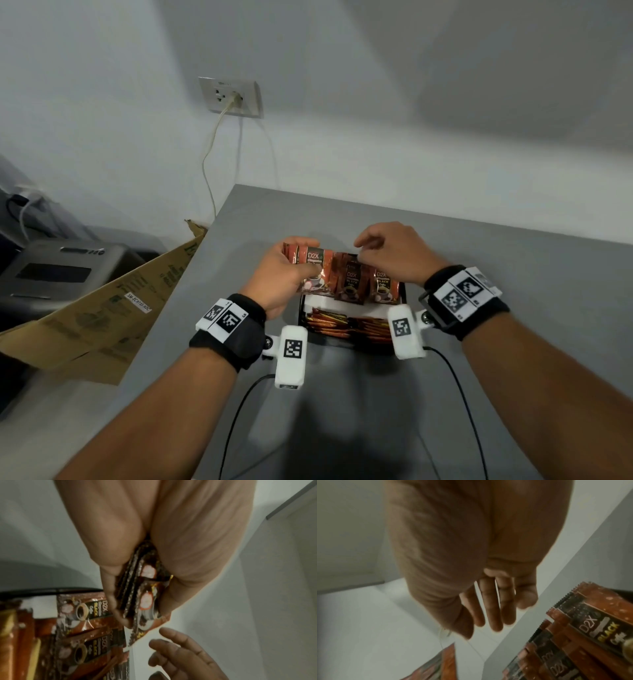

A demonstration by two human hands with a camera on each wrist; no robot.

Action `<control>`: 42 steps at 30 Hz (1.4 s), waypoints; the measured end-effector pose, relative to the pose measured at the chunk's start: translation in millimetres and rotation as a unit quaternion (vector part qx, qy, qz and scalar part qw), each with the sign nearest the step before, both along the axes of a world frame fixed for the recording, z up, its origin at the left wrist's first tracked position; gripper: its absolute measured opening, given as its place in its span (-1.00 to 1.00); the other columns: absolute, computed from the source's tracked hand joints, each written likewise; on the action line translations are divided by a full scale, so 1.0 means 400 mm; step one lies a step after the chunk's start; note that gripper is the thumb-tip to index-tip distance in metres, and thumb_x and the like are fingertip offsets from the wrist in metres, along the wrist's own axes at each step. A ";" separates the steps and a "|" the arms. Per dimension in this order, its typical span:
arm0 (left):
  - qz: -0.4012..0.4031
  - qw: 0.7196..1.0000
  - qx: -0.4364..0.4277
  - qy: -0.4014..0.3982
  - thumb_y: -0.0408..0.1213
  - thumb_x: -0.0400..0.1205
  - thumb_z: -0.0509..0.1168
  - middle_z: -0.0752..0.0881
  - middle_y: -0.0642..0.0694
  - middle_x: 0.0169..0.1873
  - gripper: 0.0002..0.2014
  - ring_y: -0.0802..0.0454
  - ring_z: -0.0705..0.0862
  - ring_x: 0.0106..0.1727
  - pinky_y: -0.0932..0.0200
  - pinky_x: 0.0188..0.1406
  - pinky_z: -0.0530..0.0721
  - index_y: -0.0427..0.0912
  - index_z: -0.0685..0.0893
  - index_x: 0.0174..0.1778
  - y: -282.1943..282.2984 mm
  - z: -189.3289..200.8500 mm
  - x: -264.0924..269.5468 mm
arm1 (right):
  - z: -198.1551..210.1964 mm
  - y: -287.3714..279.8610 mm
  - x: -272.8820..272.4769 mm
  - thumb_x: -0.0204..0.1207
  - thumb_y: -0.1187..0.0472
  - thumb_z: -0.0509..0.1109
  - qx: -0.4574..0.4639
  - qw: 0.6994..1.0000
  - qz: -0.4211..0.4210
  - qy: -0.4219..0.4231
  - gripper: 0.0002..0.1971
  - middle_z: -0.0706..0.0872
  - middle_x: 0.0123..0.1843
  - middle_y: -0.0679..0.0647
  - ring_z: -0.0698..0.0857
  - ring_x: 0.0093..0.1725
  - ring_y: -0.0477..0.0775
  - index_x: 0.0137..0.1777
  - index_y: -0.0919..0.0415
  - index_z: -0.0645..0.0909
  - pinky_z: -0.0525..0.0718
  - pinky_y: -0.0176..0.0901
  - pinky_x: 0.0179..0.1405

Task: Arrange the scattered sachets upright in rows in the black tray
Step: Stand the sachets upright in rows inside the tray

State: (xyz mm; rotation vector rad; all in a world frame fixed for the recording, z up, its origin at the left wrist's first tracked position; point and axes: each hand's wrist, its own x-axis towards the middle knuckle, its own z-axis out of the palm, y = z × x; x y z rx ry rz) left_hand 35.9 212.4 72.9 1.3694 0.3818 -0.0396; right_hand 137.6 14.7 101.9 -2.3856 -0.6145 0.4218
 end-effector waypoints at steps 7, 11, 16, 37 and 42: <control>-0.065 0.996 0.045 -0.049 -0.67 0.47 0.49 0.80 -0.20 -0.14 -0.58 -0.16 0.77 -0.14 -0.01 -0.16 0.78 -0.24 0.64 0.17 -0.095 0.031 0.042 | 0.044 -0.026 -0.049 0.47 0.25 0.59 0.129 0.991 -0.001 0.031 -0.86 0.83 -0.17 -0.09 0.77 -0.22 -0.21 0.01 0.06 0.79 0.72 -0.23 -0.10; 0.002 0.999 0.044 -0.009 -0.51 0.61 0.41 0.72 -0.15 -0.31 -0.66 -0.15 0.63 -0.34 0.05 -0.41 0.65 -0.28 0.56 0.28 -0.082 0.022 0.050 | 0.035 -0.090 -0.018 0.51 0.27 0.57 0.085 0.994 -0.058 -0.027 -0.89 0.83 -0.21 -0.11 0.77 -0.25 -0.24 -0.09 0.03 0.75 0.64 -0.39 -0.21; 0.008 0.998 0.062 0.028 -0.54 0.63 0.34 0.69 -0.20 -0.10 -0.69 0.04 0.66 -0.35 0.06 -0.39 0.66 -0.26 0.56 0.27 -0.058 0.006 0.040 | -0.043 -0.114 -0.025 0.53 0.32 0.54 -0.054 0.999 -0.008 -0.002 -0.80 0.74 -0.18 -0.14 0.71 -0.18 -0.23 -0.08 0.00 0.62 0.58 -0.42 -0.24; -0.034 0.994 0.080 0.063 -0.47 0.64 0.37 0.76 -0.24 -0.10 -0.71 0.04 0.70 -0.30 0.15 -0.35 0.67 -0.21 0.62 0.27 -0.031 -0.034 0.021 | -0.172 -0.117 -0.034 0.36 0.12 0.60 -0.190 0.959 0.047 -0.203 -0.66 0.58 0.03 -0.03 0.47 0.08 0.03 0.03 0.08 0.53 0.40 -0.23 -0.01; -0.037 0.993 0.086 0.067 -0.45 0.65 0.37 0.77 -0.23 -0.07 -0.72 0.05 0.71 -0.27 0.15 -0.32 0.67 -0.17 0.62 0.27 -0.033 -0.032 0.018 | -0.176 -0.108 -0.032 0.39 0.22 0.55 -0.203 0.951 0.075 -0.222 -0.75 0.66 -0.01 -0.07 0.48 0.00 0.00 -0.02 0.02 0.57 0.52 -0.16 0.02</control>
